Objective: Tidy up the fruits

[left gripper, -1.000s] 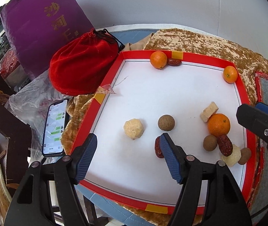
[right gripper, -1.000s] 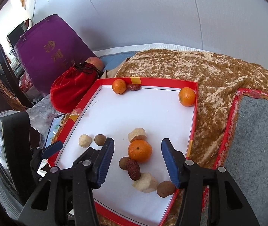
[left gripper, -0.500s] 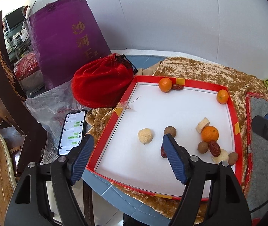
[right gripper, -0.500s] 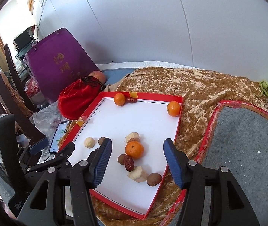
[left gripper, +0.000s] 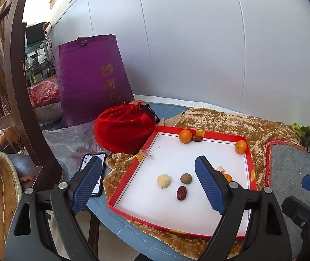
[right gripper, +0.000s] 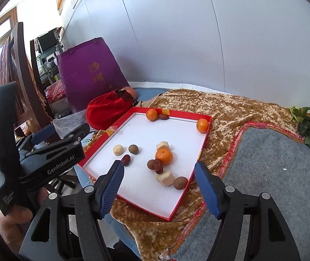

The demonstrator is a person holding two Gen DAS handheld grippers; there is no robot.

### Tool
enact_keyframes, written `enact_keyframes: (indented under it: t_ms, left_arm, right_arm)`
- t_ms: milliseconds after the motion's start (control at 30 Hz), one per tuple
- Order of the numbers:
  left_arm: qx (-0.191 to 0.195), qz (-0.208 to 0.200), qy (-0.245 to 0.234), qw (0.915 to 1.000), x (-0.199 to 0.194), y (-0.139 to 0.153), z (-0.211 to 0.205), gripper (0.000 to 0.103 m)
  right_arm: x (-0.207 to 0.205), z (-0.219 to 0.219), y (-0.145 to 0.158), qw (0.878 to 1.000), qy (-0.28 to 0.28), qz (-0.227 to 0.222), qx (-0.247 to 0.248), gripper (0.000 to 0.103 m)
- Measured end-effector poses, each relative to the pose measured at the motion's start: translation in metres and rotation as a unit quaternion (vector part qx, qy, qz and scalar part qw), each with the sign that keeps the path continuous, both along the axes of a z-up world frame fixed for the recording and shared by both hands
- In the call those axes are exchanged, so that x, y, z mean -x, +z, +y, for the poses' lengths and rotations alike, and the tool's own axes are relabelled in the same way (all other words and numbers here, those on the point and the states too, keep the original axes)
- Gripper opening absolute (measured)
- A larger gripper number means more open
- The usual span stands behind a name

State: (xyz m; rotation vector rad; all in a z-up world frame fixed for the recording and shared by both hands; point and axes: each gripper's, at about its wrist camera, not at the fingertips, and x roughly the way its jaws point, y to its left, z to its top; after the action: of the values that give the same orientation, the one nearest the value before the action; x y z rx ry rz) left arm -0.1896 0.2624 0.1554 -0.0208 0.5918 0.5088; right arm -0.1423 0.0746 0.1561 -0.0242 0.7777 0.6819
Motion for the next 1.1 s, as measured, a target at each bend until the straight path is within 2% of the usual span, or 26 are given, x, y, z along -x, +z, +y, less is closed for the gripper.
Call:
enact_keyframes:
  t_ms: [133, 233, 367, 600, 1100]
  left_arm:
    - [0.020, -0.008, 0.002, 0.9998, 0.003, 0.002, 0.003, 0.088]
    - [0.028, -0.016, 0.002, 0.9995, 0.004, 0.005, 0.004, 0.088]
    - [0.024, -0.014, -0.003, 0.9996, 0.004, 0.005, 0.000, 0.088]
    - [0.017, -0.021, 0.000, 0.9996, 0.010, 0.008, -0.001, 0.088]
    - [0.007, -0.034, 0.013, 0.9993, 0.032, 0.008, -0.002, 0.088]
  right_arm:
    - [0.010, -0.003, 0.001, 0.999, 0.009, -0.031, 0.015, 0.072]
    - [0.011, -0.005, 0.004, 0.999, 0.007, -0.033, 0.001, 0.073]
    - [0.012, -0.005, 0.009, 0.999, -0.001, -0.044, -0.011, 0.073]
    - [0.017, -0.002, 0.014, 0.997, 0.000, -0.072, -0.013, 0.080]
    - [0.029, 0.008, 0.016, 0.995, 0.019, -0.092, -0.009, 0.081]
